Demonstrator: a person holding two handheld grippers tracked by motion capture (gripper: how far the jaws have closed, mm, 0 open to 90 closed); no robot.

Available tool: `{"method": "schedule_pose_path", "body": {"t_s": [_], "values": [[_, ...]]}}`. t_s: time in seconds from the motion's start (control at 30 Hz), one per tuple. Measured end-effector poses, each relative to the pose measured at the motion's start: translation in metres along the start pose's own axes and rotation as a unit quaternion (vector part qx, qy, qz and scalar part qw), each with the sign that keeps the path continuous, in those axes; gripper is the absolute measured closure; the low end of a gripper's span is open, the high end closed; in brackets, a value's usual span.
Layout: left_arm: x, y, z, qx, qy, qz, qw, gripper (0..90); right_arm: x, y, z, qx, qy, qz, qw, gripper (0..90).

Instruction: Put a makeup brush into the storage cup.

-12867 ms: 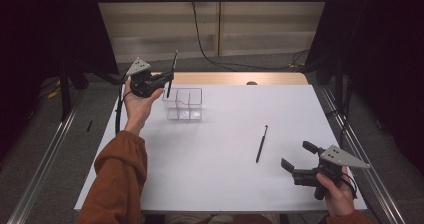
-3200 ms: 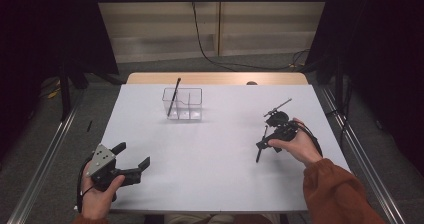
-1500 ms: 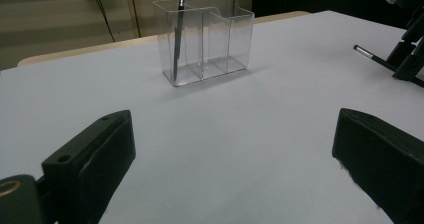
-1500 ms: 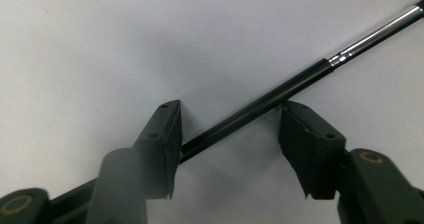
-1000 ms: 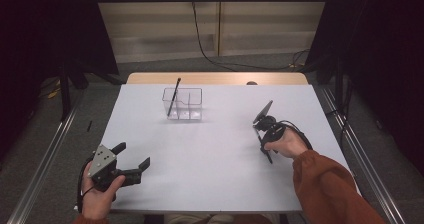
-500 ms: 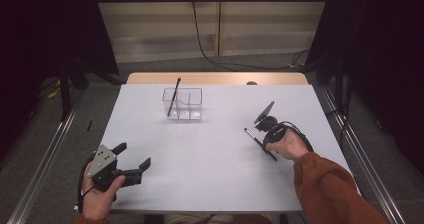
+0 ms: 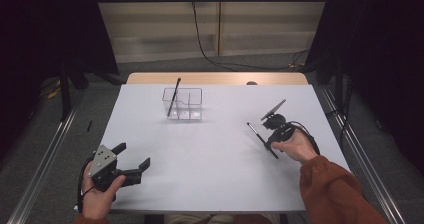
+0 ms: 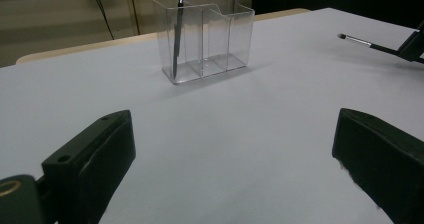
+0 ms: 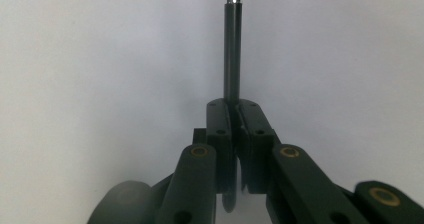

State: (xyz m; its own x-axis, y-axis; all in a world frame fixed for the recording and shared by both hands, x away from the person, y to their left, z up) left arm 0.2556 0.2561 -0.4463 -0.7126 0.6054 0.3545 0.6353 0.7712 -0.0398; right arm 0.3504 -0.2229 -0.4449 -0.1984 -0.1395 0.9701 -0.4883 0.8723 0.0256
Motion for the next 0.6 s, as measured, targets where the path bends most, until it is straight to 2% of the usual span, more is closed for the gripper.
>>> {"method": "schedule_pose_path", "body": {"t_s": [0.23,0.3,0.43,0.6], "values": [[-0.0001,0.0005,0.0003,0.001,0.001,0.002,1.0000,3.6,0.0068,-0.0013,0.0023,0.008,-0.057,-0.016,0.9982,84.8],[0.0002,0.0002,0.0002,0.002,0.000,0.001,1.0000,3.6,0.0076,-0.0010,0.0033,0.005,-0.069,-0.013,0.9975,84.8],[0.0000,0.0002,0.0000,0.003,-0.003,0.002,1.0000,3.6,0.0077,0.0003,0.0066,0.006,-0.096,-0.023,0.9951,84.8],[0.0004,0.0006,-0.0001,0.003,-0.004,0.000,1.0000,3.6,0.0089,0.0009,0.0102,0.001,-0.136,-0.035,0.9901,84.8]]}}
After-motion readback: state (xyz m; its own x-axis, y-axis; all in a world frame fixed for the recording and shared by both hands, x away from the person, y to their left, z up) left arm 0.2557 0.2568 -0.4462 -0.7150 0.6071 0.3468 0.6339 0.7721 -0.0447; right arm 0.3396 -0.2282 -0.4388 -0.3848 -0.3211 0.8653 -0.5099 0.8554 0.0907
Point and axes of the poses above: each handheld gripper's, and its own axes: x roughly backward along the jaws, z roughly out of its underside, y roughly to its left, the point moved 1 cm from there along -x, roughly forward along the jaws, and after that the axes turned 3 degrees about z, right-handed, at the moved point
